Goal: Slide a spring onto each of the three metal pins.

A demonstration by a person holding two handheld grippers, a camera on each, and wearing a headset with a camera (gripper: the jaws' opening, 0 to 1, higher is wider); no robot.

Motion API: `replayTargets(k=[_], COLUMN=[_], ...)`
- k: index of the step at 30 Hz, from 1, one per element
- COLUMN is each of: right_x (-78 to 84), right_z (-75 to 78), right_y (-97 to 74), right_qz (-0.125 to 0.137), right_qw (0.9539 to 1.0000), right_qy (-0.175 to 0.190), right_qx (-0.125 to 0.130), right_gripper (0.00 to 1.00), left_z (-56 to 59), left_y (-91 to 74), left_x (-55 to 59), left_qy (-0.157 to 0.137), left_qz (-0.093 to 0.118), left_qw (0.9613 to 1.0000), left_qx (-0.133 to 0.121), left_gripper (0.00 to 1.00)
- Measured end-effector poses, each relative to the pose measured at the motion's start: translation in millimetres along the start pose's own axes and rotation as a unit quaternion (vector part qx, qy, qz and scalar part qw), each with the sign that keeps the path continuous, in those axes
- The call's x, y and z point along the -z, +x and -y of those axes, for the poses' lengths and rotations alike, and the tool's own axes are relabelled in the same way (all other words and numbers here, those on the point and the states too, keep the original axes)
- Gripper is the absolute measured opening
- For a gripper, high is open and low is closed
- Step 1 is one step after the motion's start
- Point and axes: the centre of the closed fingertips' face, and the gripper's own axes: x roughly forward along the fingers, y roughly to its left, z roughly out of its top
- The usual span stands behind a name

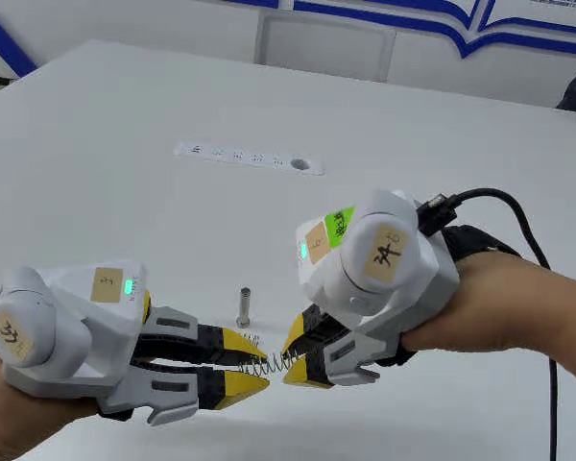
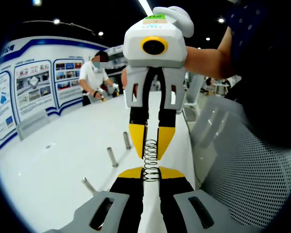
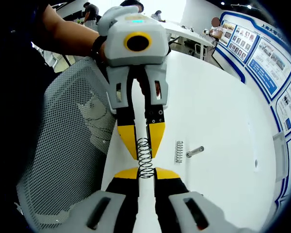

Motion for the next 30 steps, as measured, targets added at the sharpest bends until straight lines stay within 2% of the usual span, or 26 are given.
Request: replayTargets(k=[17,26,30], right_x=[-29.1,-36.3,-33.8], right_z=[-4.1,-3.5,-3.4], right_y=[-3.7,-3.8,-0.5], right_qz=[0.019,0.023,0.021], right_qw=[0.9997,0.9995,0.9996], right_qy=[-0.013,-0.020,-0.018], right_qx=[-0.002,-0.005,-0.008], right_gripper=[0.12,0.12,0.12], left_z=[-1.1,-2.1,-1.8], left_y=[-0.6,1.6,3.9], left_x=[3.6,2.3,5.6], left_qy=[-0.008,-0.011,-0.012], left_qz=[0.000,0.003,-0.002], left_qw=[1.0000,0.9999,0.9999], left_qx=[0.002,0.004,0.003], left_gripper=[0.11,0.11,0.11])
